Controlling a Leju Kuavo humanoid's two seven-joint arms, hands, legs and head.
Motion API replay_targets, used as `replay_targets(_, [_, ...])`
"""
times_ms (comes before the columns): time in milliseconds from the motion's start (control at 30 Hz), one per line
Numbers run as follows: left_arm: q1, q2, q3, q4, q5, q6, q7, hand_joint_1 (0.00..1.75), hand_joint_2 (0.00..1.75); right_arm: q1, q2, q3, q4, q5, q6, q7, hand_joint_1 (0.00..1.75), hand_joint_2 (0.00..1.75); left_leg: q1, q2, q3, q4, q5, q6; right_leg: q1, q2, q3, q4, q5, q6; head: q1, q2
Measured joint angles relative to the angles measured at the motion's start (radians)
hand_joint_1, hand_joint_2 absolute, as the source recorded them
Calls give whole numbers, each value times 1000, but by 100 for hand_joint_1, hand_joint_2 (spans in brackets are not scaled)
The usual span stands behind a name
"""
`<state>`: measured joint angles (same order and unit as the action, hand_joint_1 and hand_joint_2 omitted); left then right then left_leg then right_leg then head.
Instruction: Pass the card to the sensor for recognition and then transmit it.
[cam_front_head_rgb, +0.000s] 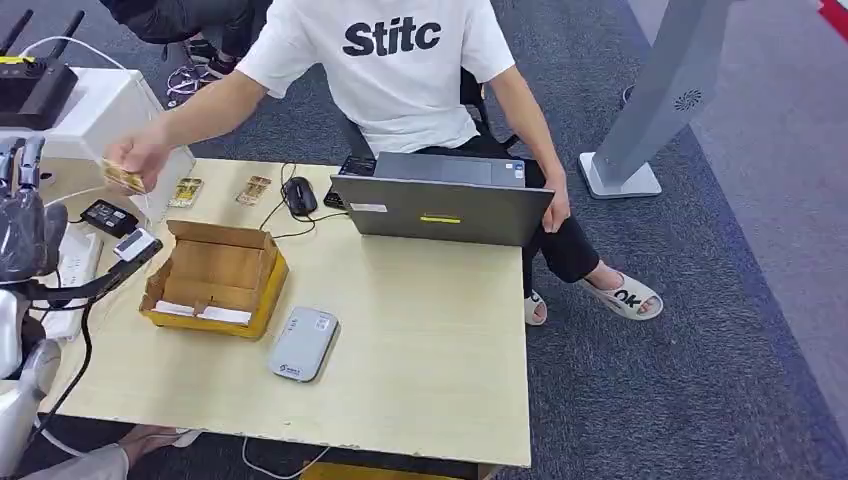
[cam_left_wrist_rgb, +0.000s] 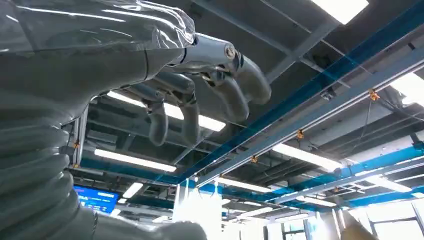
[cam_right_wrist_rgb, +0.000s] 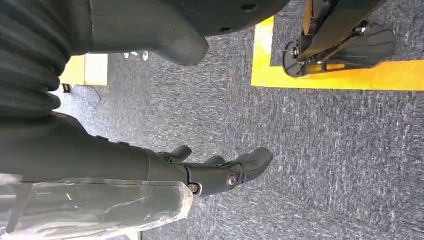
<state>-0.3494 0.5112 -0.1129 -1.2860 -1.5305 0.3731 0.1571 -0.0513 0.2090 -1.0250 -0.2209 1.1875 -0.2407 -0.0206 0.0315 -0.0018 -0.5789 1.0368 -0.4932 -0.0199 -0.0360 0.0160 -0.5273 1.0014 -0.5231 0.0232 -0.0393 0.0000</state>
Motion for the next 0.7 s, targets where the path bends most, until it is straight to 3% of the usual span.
replay_targets(167, [55,-8,49,-17,97,62,-40,0,175,1,0,-5,0,-10,-1,5,0,175,0,1,0,0,0,0,0,1,0,0,0,0,0,0])
replay_targets(267, [139,-28,108,-70,262,128,-114,0,175,1,0,-19,0,-27,-7,2,0,175,0,2,0,0,0,0,0,2,0,0,0,0,0,0])
replay_targets(367, [270,-79,192,-144,408,207,-206,0,175,4,2,-32,0,-37,-19,3,0,175,-1,3,0,0,-2,0,0,3,-1,0,-1,0,0,0])
replay_targets(433, [374,-140,261,-203,531,257,-306,0,175,8,3,-44,0,-45,-26,4,0,175,-1,4,0,0,-3,0,-1,4,-1,-1,-1,0,0,0])
replay_targets(533, [501,-259,368,-266,659,258,-479,0,175,14,7,-58,0,-55,-34,0,0,175,-1,4,-1,0,-3,1,-1,4,-1,-1,-2,1,0,0])
replay_targets(633, [569,-406,486,-289,757,160,-599,0,175,16,11,-75,0,-63,-35,-16,0,175,-2,2,-1,0,-3,1,-2,2,0,-2,-2,1,0,0])
replay_targets(700, [589,-510,576,-287,751,117,-685,0,175,16,14,-85,0,-63,-38,-25,0,175,-1,2,-1,0,-3,1,-2,1,0,-2,-2,1,1,0])
